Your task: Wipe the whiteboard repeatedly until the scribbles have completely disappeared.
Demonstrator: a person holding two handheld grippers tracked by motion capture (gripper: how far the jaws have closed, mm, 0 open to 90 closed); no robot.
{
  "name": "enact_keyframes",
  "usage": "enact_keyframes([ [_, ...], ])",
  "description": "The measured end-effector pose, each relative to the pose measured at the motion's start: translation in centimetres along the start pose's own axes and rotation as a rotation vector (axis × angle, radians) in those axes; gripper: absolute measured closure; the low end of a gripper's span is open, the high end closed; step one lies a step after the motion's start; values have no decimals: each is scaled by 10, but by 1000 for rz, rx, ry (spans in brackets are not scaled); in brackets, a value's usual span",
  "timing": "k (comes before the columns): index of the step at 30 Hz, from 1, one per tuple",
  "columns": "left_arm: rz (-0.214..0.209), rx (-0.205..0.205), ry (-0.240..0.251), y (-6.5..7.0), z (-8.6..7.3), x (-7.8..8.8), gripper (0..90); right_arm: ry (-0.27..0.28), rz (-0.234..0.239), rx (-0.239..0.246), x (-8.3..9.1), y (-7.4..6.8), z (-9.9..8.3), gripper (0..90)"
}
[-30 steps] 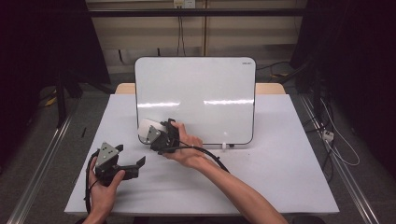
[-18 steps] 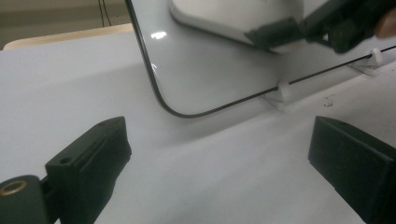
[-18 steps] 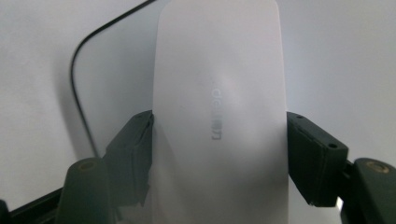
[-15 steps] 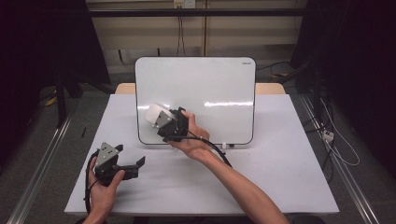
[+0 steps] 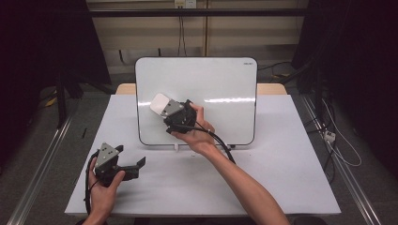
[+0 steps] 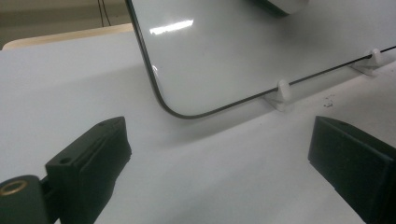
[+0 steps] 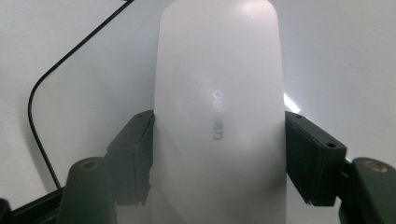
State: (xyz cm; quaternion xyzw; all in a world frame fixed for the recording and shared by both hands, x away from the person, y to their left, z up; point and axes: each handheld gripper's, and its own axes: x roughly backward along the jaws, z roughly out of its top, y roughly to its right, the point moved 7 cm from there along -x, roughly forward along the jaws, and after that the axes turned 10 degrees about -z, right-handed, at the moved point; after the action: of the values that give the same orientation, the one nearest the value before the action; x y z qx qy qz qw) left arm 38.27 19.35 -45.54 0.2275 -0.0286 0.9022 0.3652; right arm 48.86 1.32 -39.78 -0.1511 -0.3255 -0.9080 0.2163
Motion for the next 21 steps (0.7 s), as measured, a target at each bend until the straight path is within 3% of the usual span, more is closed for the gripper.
enact_keyframes([
  [9,1,-6,-6,0,-1,0,51,55,24,-43,17,5,4,316],
  [21,9,15,1,-3,-3,1,51,59,9,-93,27,21,-15,316],
])
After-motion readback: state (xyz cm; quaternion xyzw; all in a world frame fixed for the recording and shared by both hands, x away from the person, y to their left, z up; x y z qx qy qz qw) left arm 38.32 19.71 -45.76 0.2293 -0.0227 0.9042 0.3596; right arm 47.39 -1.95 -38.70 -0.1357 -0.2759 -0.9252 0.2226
